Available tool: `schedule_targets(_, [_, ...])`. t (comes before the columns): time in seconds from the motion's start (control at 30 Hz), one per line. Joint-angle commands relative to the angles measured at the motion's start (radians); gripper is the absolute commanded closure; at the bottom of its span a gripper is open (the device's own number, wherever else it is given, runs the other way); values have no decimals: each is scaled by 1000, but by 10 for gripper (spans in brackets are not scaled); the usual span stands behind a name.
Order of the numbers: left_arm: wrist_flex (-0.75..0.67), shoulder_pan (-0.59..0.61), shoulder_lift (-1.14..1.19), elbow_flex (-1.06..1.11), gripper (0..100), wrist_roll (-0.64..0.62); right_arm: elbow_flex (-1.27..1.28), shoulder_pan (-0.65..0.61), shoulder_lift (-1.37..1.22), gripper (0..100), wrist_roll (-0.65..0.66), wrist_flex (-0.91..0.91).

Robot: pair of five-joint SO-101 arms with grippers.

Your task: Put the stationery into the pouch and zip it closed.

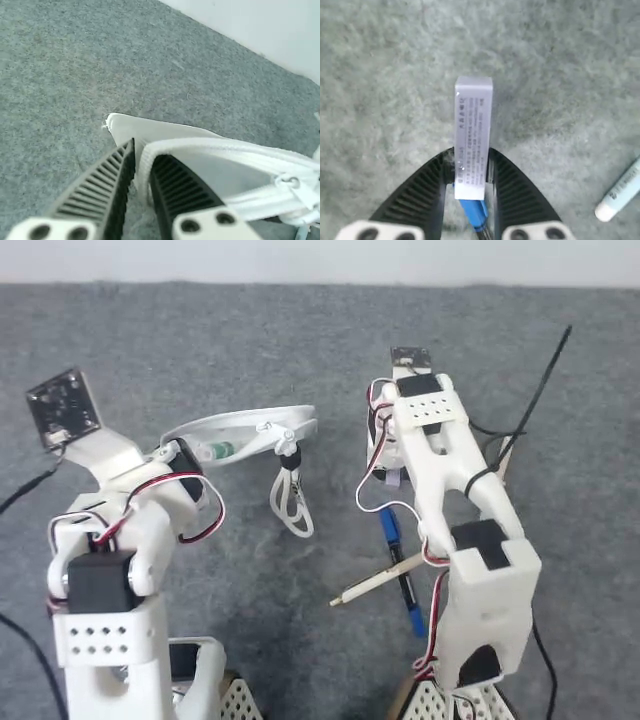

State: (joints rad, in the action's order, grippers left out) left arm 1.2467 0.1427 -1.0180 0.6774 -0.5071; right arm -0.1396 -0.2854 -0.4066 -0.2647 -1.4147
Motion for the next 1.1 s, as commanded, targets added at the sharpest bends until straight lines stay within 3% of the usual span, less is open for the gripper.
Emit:
schedule_targets(0.0, [-37,6,-5,-16,991,-14,-34,-12,114,992,-6,-85])
schedule_targets(0.6, [-35,6,-5,-15,991,-14,-26,-12,99,992,2,-216])
schedule_targets(0.8, [-37,6,-5,-15,991,-14,-34,-16,33,988,224,-156])
schedule_targets(1.0, [-37,6,-5,-15,991,-12,-46,-21,30,981,173,-150])
schedule_targets(1.07, [-37,6,-5,-15,991,-12,-64,-19,24,931,150,-151])
